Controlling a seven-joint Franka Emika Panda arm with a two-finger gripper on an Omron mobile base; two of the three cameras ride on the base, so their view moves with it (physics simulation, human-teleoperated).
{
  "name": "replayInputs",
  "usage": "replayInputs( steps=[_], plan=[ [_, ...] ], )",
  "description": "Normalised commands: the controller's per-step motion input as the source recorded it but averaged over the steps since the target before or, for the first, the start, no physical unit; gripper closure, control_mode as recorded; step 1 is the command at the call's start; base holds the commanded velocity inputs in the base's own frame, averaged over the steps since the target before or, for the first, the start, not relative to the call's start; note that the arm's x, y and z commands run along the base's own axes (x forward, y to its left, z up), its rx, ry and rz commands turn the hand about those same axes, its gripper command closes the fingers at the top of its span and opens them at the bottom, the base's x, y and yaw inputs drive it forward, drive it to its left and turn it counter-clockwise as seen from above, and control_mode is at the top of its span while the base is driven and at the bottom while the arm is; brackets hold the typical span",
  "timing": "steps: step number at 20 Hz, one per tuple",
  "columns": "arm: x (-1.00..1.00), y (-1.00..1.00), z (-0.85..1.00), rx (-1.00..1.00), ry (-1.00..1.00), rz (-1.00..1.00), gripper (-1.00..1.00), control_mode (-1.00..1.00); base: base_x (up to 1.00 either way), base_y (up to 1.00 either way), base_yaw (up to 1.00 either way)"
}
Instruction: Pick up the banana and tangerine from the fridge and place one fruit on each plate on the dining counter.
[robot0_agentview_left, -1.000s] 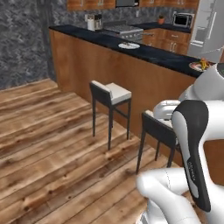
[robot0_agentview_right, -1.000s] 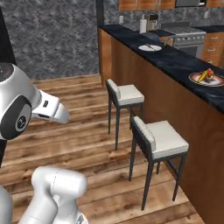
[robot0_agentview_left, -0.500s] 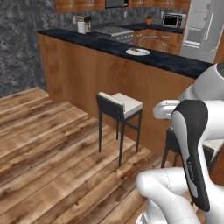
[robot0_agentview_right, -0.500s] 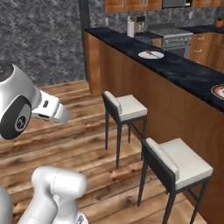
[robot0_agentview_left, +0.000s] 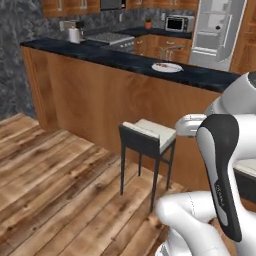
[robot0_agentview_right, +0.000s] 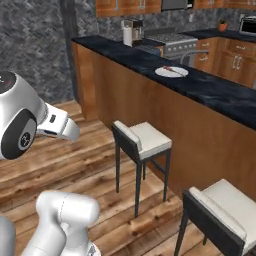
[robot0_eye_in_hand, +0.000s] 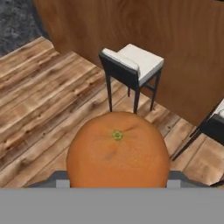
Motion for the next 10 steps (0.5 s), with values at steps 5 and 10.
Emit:
replayInputs(
  steps=[5, 10],
  plan=[
    [0.00, 0.00, 0.00, 0.00, 0.00, 0.00, 1.00, 1.00, 0.99, 0.88, -0.46],
    [0.00, 0.00, 0.00, 0.00, 0.00, 0.00, 1.00, 1.00, 0.88, 0.99, -0.46]
  ],
)
